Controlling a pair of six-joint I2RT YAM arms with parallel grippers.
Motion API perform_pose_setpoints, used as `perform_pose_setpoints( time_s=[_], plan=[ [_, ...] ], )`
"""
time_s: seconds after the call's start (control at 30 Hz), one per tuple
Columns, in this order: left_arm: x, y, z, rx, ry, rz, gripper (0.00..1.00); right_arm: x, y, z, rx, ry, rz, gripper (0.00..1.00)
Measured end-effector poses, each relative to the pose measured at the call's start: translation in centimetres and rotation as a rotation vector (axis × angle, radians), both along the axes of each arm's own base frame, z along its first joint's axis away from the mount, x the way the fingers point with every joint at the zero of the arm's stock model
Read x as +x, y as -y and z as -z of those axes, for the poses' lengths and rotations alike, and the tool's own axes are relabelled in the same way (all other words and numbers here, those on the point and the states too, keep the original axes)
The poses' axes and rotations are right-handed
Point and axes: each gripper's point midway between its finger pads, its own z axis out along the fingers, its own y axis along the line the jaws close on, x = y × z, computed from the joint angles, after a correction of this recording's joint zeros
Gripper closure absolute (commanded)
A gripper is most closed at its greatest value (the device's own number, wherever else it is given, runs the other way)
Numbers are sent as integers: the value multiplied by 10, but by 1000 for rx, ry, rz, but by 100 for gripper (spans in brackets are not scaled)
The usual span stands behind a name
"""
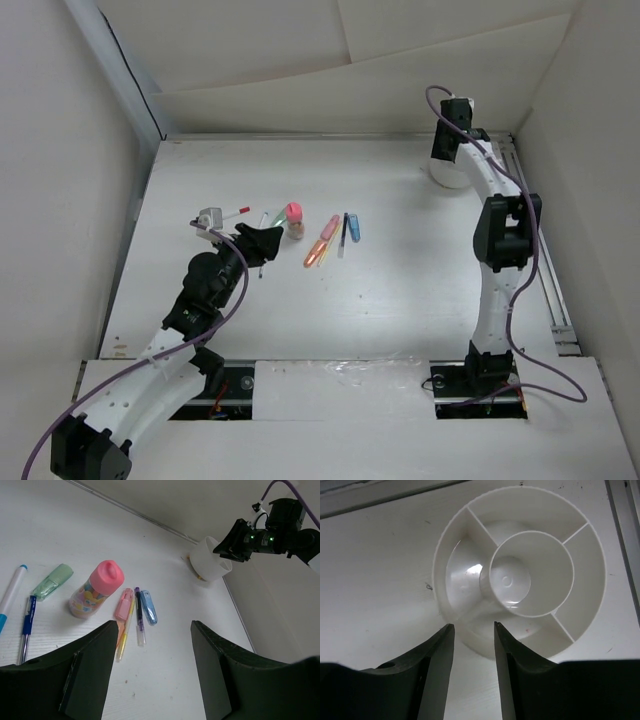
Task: Sort the stationery into containers
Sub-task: Move the container
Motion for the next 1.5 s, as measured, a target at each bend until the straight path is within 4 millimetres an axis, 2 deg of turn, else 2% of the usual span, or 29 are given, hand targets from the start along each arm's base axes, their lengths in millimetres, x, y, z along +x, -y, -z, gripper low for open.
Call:
perform_pose_setpoints(
  time_s=[0.13,0.27,0.4,0.5,0.63,0.77,0.9,1.0,1.23,1.37,1.5],
  plan=[
    [0,0,-1,-2,2,3,43,4,11,10,37,-16,-17,57],
    [0,1,-1,-3,5,3,43,7,14,11,61,-15,-43,57],
    [0,1,-1,-4,5,5,43,8,9,11,71,-18,-76,73],
    [0,1,-1,-4,5,6,43,8,5,13,80,-19,-97,74],
    [0,1,-1,-4,5,6,43,4,2,15,92,-19,-118,56],
    [-1,2,-1,-4,5,11,43,-7,-3,17,109,-34,-137,55],
    [-1,3,-1,-4,4,16,43,-9,-5,17,119,-36,-148,55],
    [-1,3,-1,-4,4,17,43,-9,-6,17,123,-37,-154,47],
    [-1,3,-2,-5,5,17,43,-8,-9,10,128,-25,-177,39],
    [-1,3,-3,-6,9,17,43,-4,-13,-3,137,-9,-199,39],
    [-1,3,-3,-7,11,17,43,-1,-18,-12,149,11,-227,47]
  ],
)
